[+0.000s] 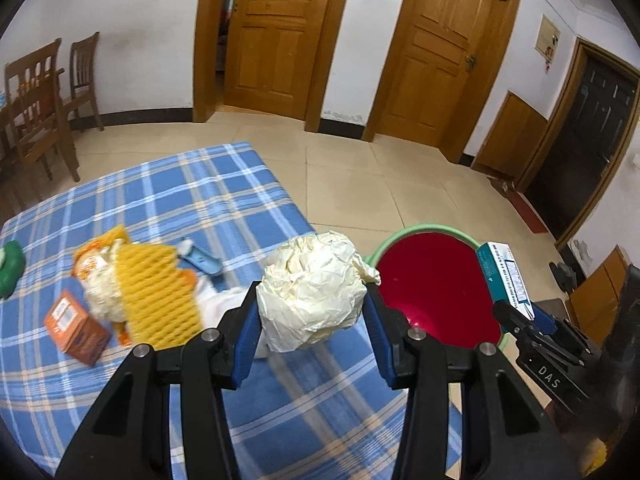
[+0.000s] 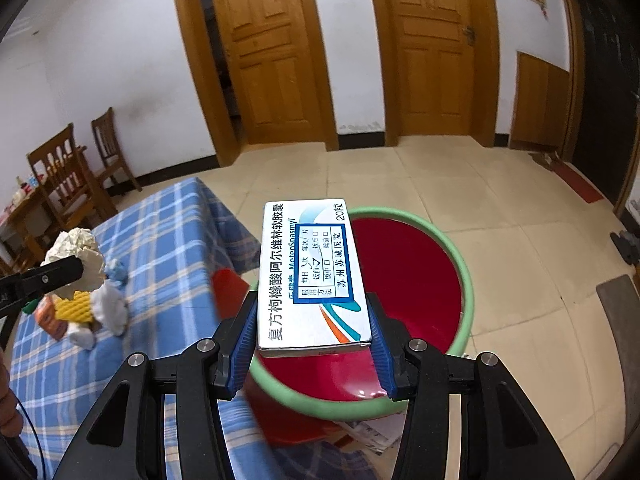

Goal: Collect trash
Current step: 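Carry the medicine box over the red bin and open the right gripper, then open the left gripper over the red bin to drop the paper ball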

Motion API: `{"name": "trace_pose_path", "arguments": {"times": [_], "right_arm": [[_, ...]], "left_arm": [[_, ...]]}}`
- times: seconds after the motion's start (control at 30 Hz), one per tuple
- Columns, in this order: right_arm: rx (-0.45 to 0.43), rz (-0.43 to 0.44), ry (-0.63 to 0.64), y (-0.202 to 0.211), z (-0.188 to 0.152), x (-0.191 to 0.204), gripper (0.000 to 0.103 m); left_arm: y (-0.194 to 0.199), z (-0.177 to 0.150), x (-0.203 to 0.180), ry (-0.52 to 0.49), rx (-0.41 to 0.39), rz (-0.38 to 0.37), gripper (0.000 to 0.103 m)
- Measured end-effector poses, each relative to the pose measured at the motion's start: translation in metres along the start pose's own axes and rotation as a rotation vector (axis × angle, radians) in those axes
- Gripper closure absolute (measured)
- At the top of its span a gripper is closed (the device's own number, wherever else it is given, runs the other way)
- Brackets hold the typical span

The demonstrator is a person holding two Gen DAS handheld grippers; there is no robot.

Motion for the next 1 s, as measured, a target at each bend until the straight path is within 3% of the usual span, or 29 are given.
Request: {"name": "trace_pose_path", "arguments": {"times": [0.43,1.0], "right_arm": [[0.055,-0.063,-0.066,-0.018,-0.01,-0.043,0.05],[0.077,-0.063,-0.145,-0.014,-0.013,-0.078,0.05]], "left_arm": [[-0.045,-0.001,-0.043,-0.077,0.065,-0.051,0.054],[-0.078,-0.018,-0.084,-0.158,0.134,-0.1,0.054]]}}
Point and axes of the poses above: each gripper's, at about its wrist camera, not at the fingertips, and y roughly against the way its jaws point, x to its left, z to its top, the point moved 7 cm from there along -y, roughly the way its jaws point, and after that the axes turned 1 degree about -z, right-handed, at the moved point
